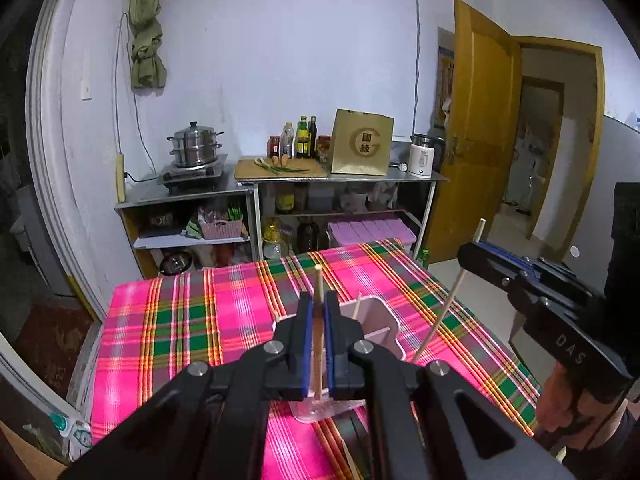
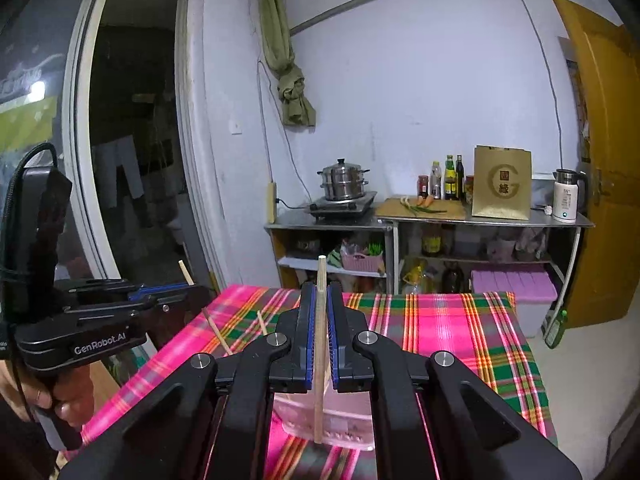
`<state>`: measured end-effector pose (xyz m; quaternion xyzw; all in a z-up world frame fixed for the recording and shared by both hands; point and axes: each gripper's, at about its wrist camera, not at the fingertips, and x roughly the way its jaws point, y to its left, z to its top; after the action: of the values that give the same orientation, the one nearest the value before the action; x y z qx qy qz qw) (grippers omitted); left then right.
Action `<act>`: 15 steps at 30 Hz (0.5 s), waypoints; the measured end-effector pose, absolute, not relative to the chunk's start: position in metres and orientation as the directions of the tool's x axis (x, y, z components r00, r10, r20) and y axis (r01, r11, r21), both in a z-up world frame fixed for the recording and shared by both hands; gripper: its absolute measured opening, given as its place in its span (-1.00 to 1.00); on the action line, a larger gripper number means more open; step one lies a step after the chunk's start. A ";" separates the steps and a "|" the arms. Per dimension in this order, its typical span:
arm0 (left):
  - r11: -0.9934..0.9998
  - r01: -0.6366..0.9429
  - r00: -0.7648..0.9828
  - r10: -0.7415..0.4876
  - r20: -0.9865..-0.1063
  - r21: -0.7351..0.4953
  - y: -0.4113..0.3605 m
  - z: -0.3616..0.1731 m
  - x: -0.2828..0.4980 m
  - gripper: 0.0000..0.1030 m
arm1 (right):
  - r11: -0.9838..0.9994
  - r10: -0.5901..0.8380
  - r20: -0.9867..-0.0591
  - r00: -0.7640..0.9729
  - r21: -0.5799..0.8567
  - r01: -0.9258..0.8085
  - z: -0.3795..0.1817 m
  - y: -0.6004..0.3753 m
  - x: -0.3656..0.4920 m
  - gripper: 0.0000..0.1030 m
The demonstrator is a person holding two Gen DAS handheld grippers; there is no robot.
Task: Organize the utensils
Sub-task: 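Lift both chopsticks upright and carry them over the pink holder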
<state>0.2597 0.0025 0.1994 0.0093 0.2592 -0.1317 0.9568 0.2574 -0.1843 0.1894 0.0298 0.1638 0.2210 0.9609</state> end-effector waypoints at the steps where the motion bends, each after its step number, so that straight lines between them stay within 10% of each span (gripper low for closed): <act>1: 0.965 0.257 0.832 -0.246 -0.496 -0.048 0.003 0.200 0.263 -0.89 | 0.901 0.434 -0.301 0.849 0.129 -0.415 0.189 -0.183 0.261 -0.90; 15: 0.964 0.260 0.827 -0.248 -0.504 -0.047 0.005 0.187 0.295 -0.89 | 0.884 0.468 -0.278 0.839 0.137 -0.447 0.173 -0.158 0.299 -0.90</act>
<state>0.2951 0.0049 0.1865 0.0117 0.2623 -0.1330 0.9557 0.2989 -0.1580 0.1726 0.0334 0.1534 0.2387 0.9583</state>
